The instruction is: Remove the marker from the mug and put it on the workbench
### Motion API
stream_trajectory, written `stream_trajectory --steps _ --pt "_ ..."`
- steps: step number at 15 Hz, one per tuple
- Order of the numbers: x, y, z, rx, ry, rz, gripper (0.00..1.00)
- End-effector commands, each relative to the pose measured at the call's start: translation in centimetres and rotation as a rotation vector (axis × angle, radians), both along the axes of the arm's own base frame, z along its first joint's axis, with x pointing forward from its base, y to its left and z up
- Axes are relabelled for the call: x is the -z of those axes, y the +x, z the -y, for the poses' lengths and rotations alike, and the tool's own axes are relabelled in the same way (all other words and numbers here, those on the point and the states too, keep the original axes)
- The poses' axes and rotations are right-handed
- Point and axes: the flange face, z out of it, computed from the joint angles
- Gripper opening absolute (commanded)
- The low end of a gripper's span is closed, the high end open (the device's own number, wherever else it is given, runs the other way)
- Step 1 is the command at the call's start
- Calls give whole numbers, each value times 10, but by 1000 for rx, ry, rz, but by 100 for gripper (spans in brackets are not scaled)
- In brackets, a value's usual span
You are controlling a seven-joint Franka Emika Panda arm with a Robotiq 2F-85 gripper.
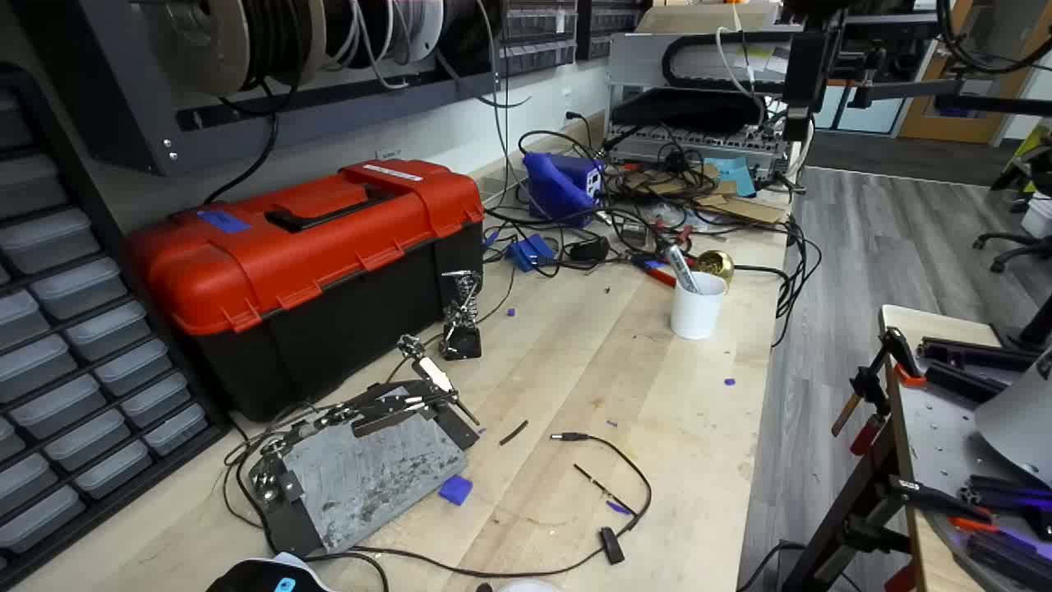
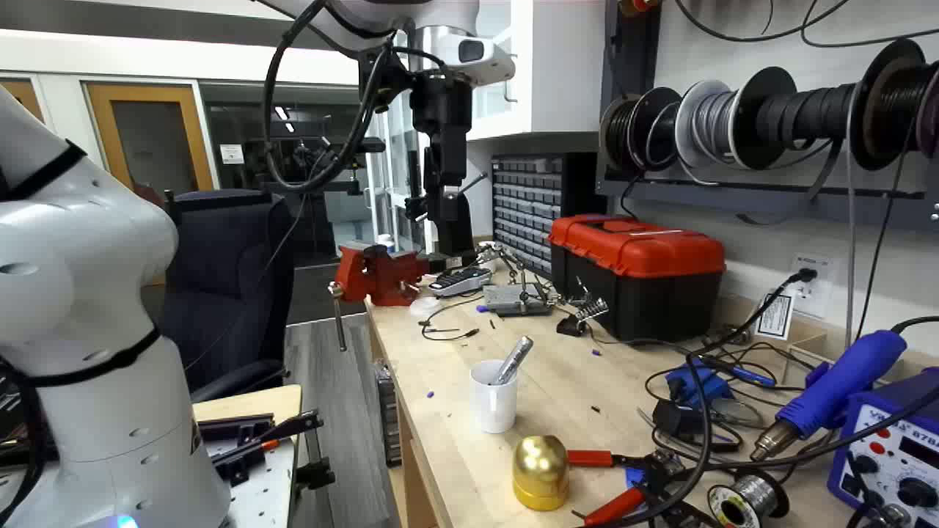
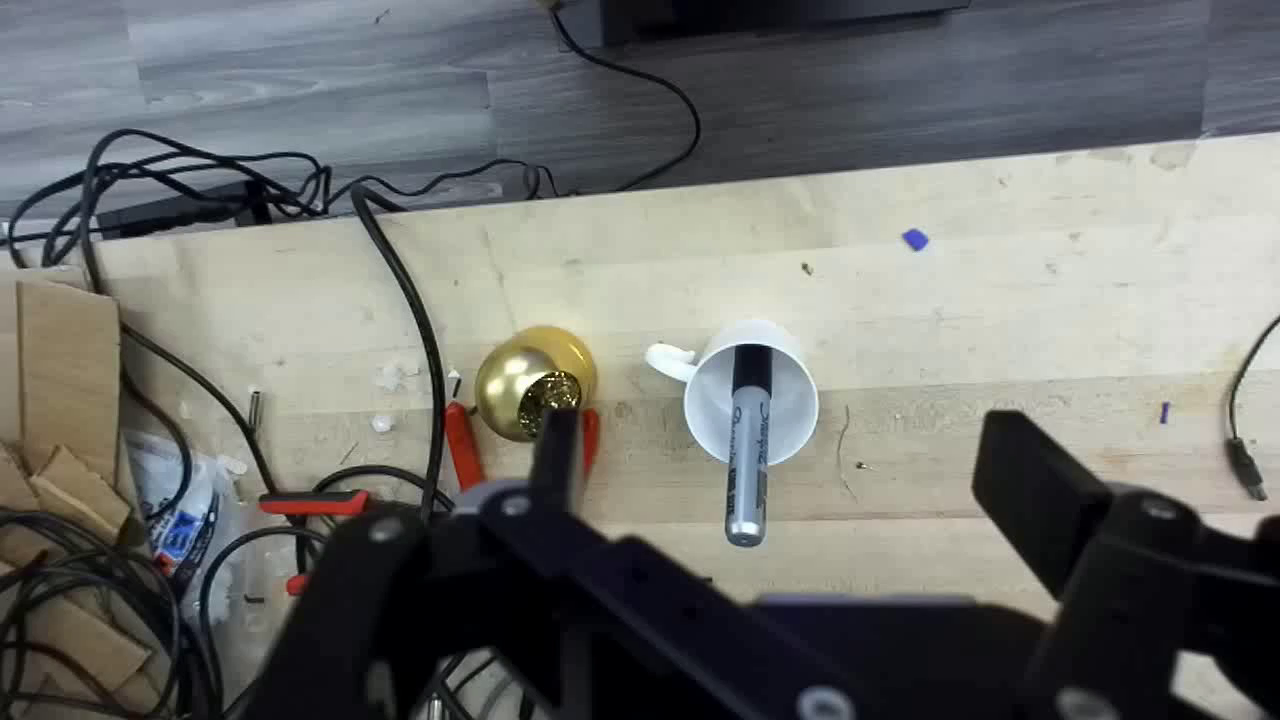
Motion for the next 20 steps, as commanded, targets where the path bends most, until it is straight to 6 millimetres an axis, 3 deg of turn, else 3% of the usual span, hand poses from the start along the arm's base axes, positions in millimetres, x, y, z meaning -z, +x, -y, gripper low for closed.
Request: stream_trajectory --steps 1,14,20 --pt "-1 0 0 0 0 -1 100" --pt "-1 0 0 0 0 -1 100" --pt "6 24 2 2 18 32 100"
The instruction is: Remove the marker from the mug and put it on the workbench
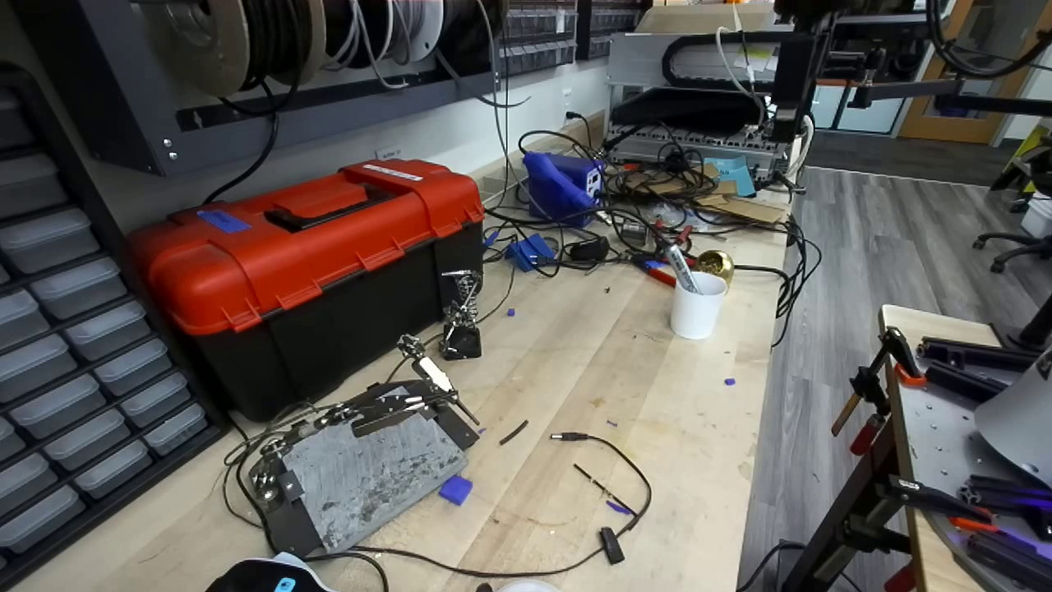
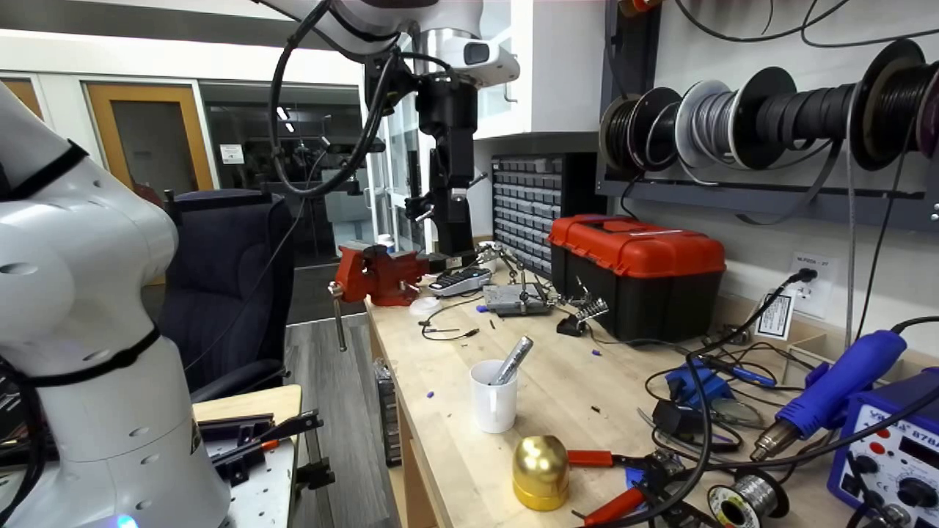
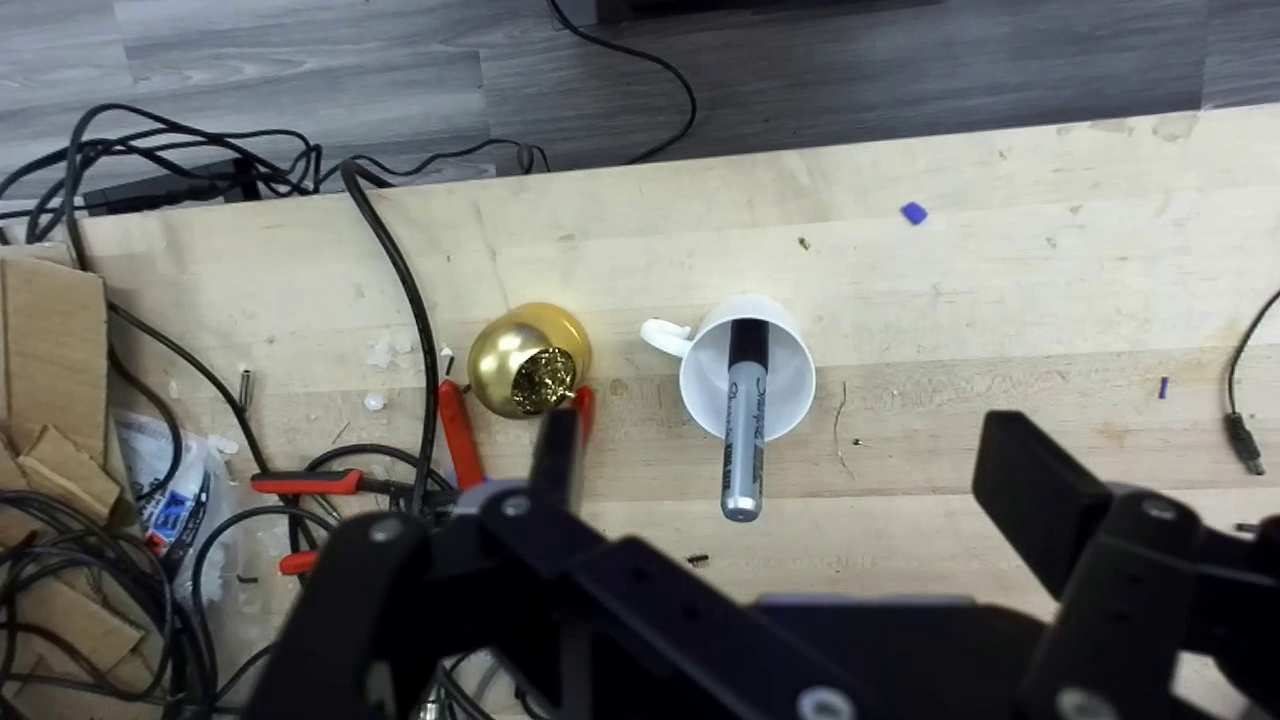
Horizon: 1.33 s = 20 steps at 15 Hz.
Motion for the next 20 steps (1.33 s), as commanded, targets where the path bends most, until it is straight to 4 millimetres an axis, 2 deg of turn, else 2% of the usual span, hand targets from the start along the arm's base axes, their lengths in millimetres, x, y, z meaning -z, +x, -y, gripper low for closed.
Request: stream_trajectory --steps 1,12,20 --pt "7 21 1 2 14 9 100" --pt "57 89 5 5 21 -61 100" --pt "87 114 19 95 -28 -78 100"
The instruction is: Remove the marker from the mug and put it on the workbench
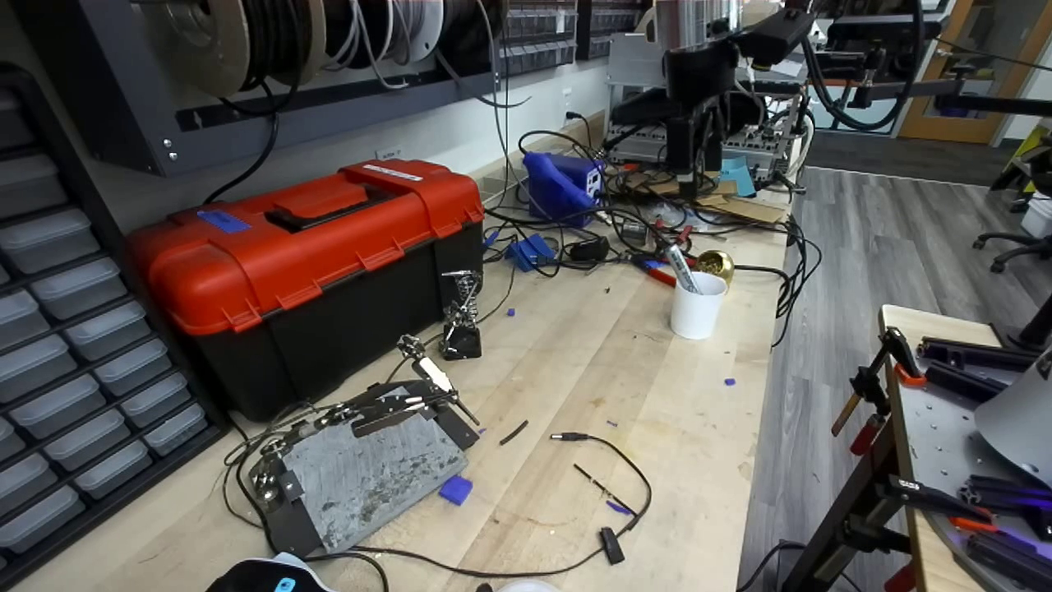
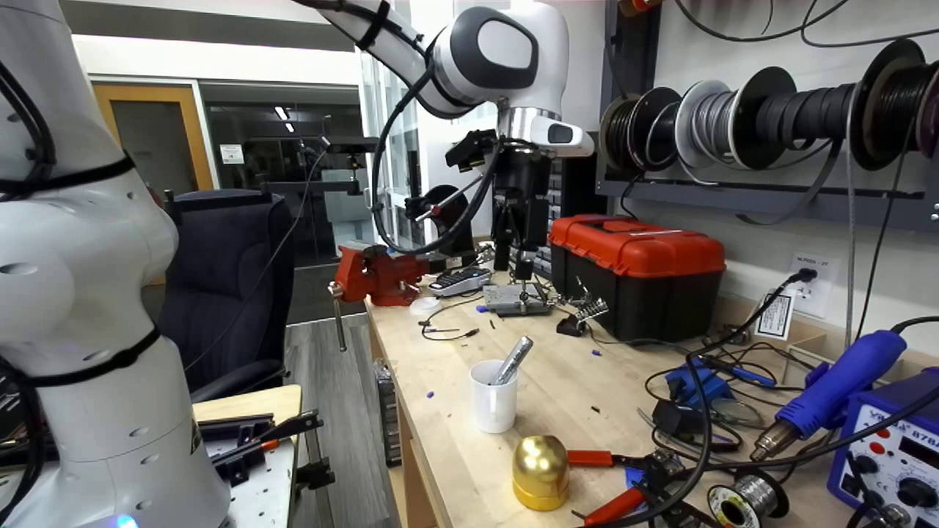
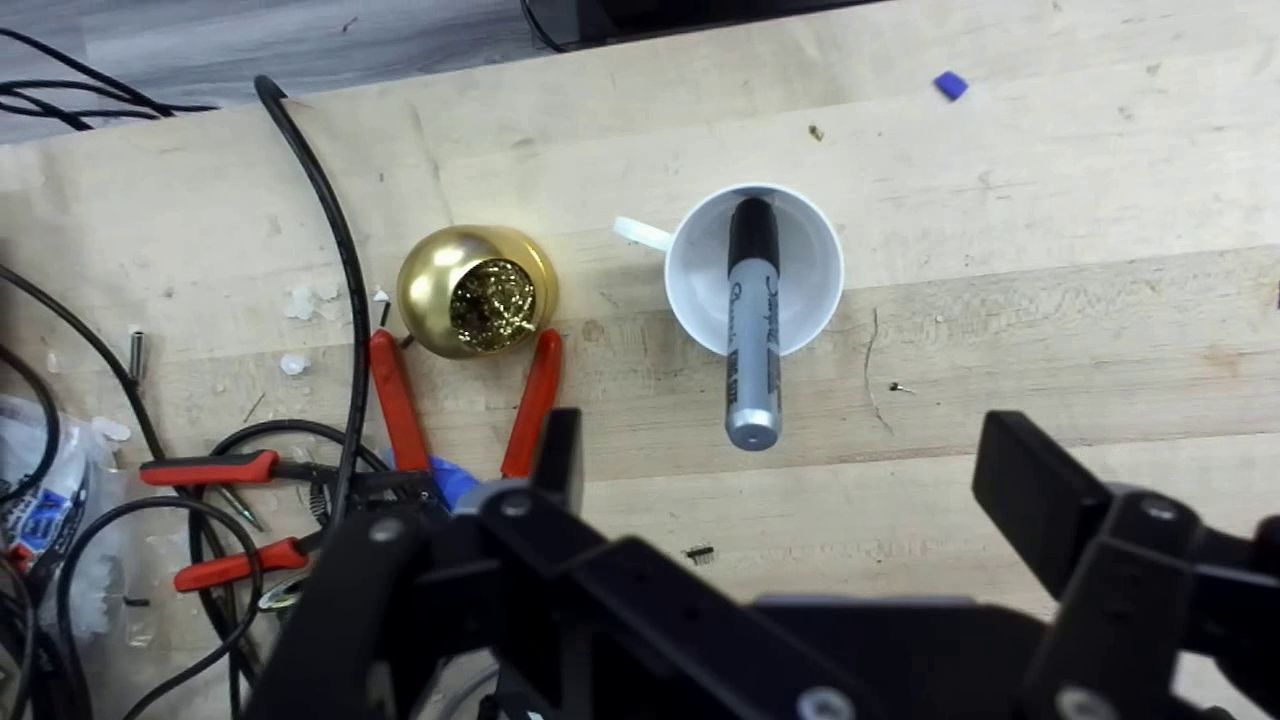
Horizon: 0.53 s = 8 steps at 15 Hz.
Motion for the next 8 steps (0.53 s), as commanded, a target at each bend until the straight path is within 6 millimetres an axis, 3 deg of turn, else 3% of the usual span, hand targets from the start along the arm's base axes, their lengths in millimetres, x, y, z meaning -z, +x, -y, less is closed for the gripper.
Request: stream_trajectory --steps 1,8 --pt "8 14 7 65 -57 20 100" --pt "39 22 1 69 -29 -5 100"
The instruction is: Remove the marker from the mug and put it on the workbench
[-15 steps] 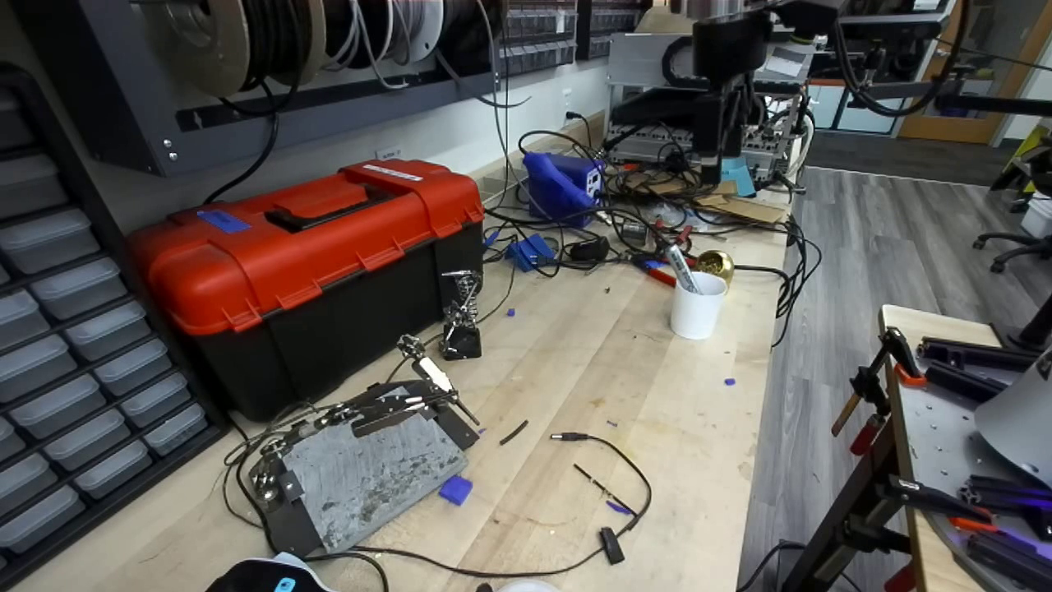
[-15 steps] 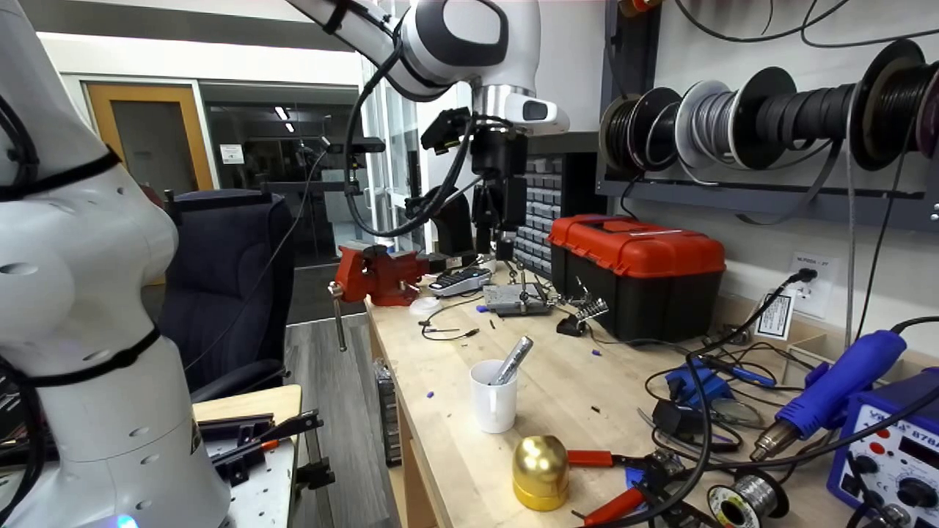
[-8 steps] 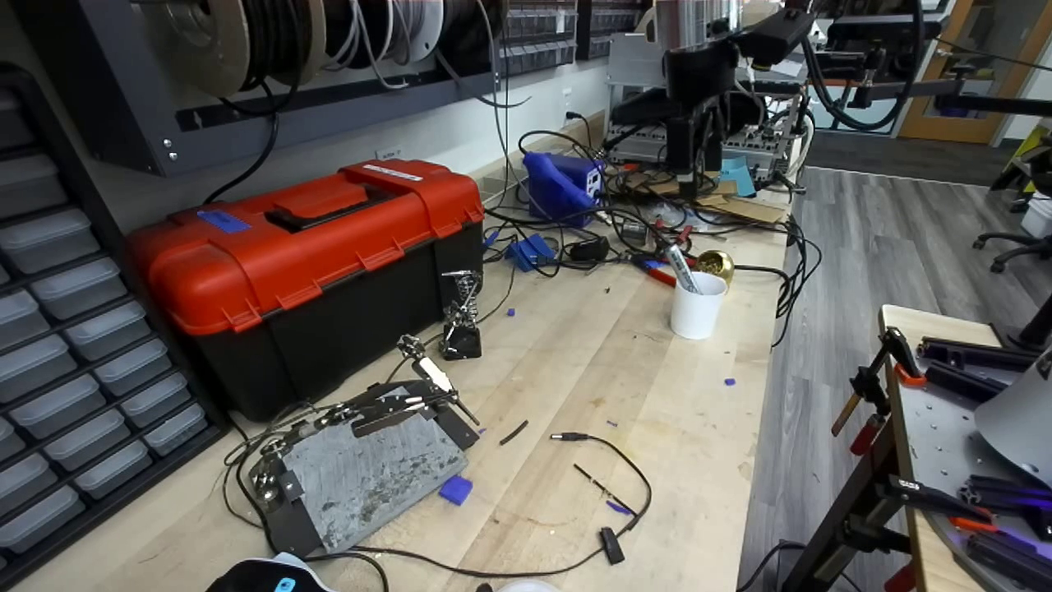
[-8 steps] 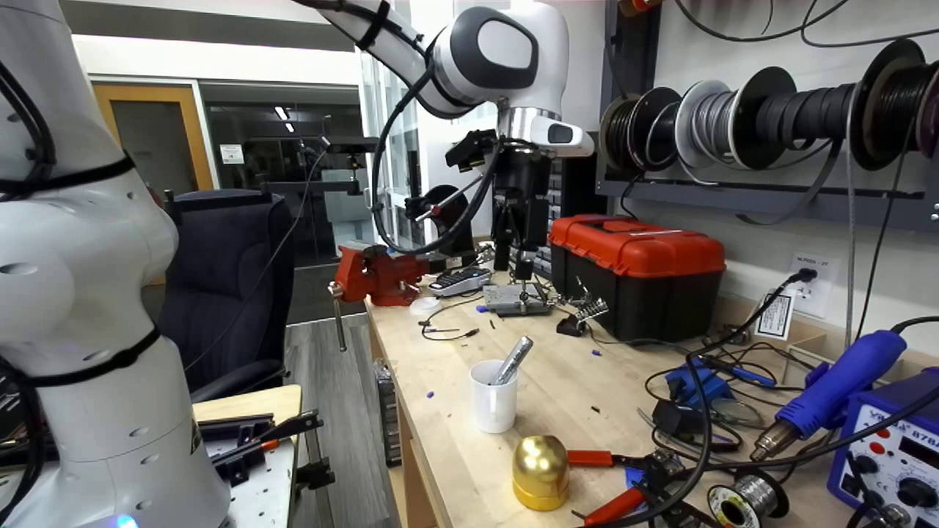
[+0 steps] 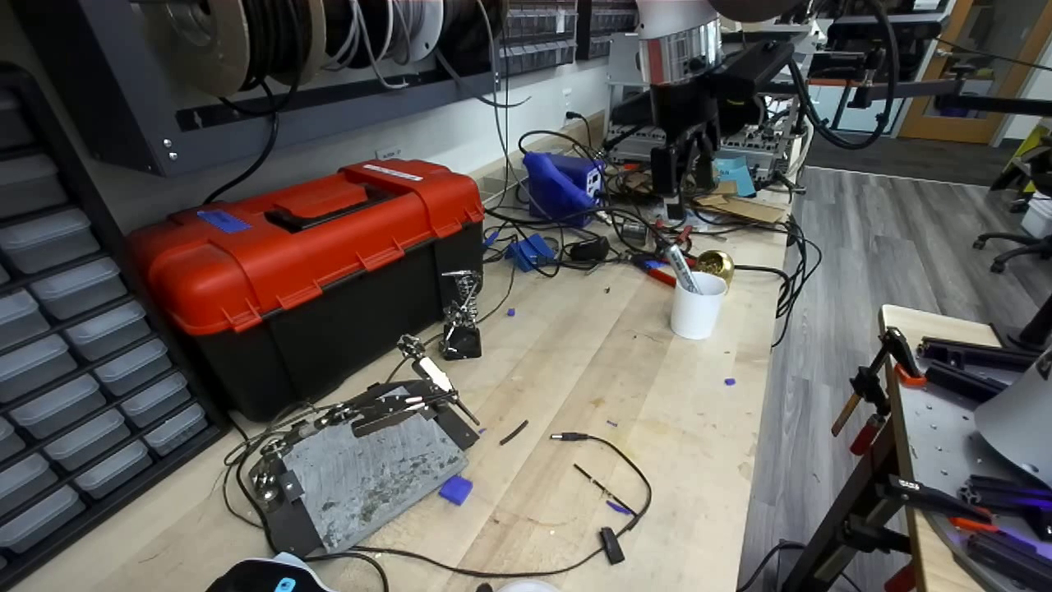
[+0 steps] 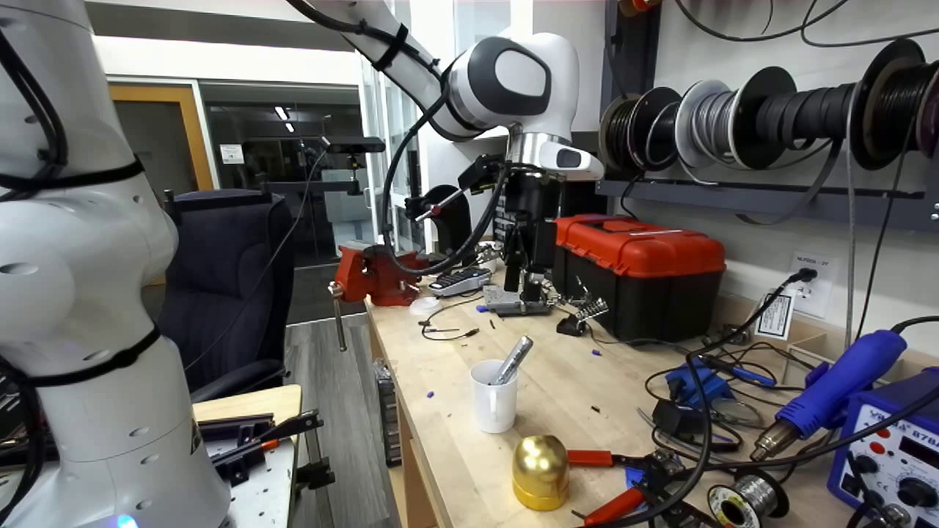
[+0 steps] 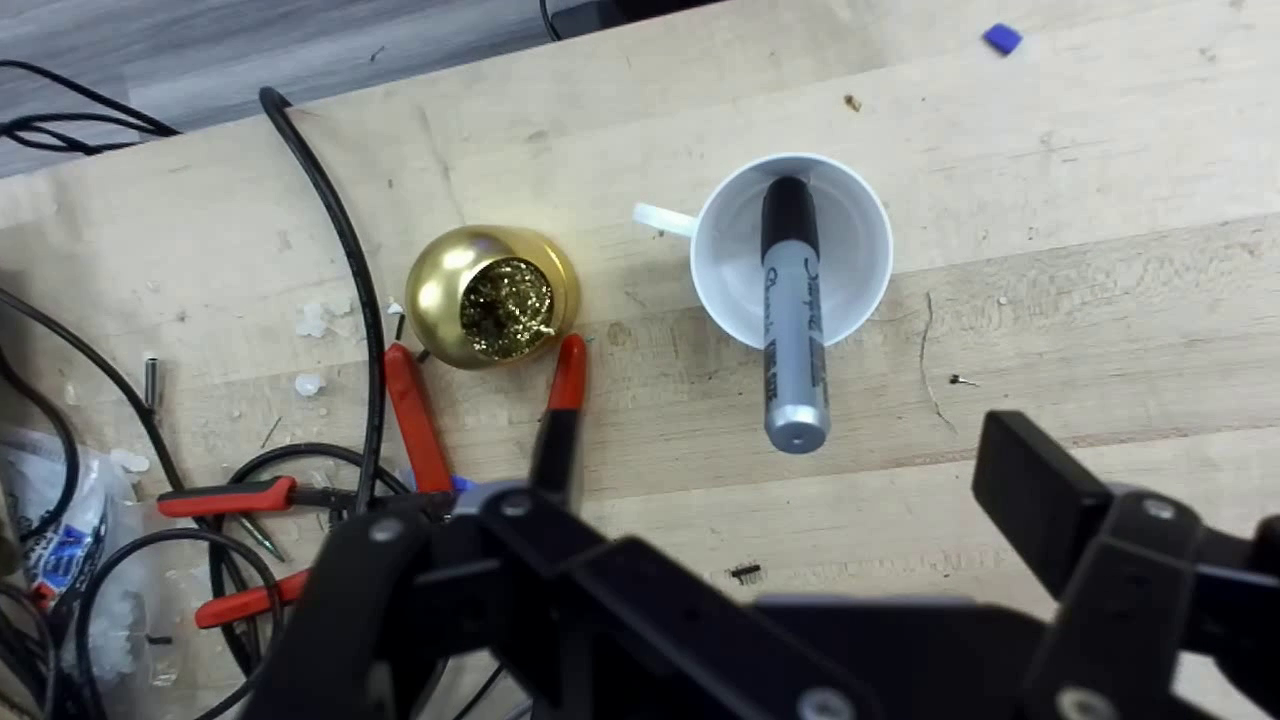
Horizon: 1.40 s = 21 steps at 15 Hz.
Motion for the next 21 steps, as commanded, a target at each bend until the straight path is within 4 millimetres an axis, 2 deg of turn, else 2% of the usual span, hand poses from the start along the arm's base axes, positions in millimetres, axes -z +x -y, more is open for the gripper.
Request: stream_trajectory --steps 1,7,13,21 --pt "10 8 -2 12 22 18 100" --pt "38 15 -1 22 71 14 100" --pt "63 18 9 47 80 -4 100" --pt "82 22 16 65 96 -31 100"
